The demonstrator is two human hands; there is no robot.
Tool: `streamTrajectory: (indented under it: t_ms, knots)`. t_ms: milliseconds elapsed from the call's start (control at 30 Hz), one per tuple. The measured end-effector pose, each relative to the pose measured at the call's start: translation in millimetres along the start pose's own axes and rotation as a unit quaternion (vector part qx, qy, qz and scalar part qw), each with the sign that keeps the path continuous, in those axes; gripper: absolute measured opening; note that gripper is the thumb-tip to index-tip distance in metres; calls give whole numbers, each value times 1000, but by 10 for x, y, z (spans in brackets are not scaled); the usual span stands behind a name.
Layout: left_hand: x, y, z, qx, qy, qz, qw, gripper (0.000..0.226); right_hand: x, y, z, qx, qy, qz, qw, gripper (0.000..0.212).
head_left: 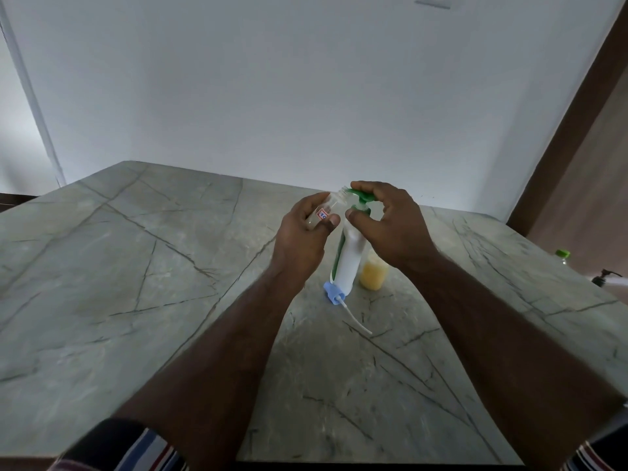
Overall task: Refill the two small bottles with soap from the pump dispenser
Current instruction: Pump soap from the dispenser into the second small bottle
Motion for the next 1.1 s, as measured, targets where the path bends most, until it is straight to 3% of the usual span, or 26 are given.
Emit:
streamTrajectory:
  t_ms: [1100]
  knots:
    - [44, 16, -31, 6, 2, 6, 1000, 32, -28, 18, -11, 7, -12, -7, 1000, 43]
Point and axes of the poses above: each hand's wrist, its own x-axis away from the middle knuckle, its own z-axis out of the back of the hand, y = z × x, the point moved 10 cm from there along -x, towards the middle knuckle, and after that the axes turned 13 degrees about z, right-handed, at the moved point
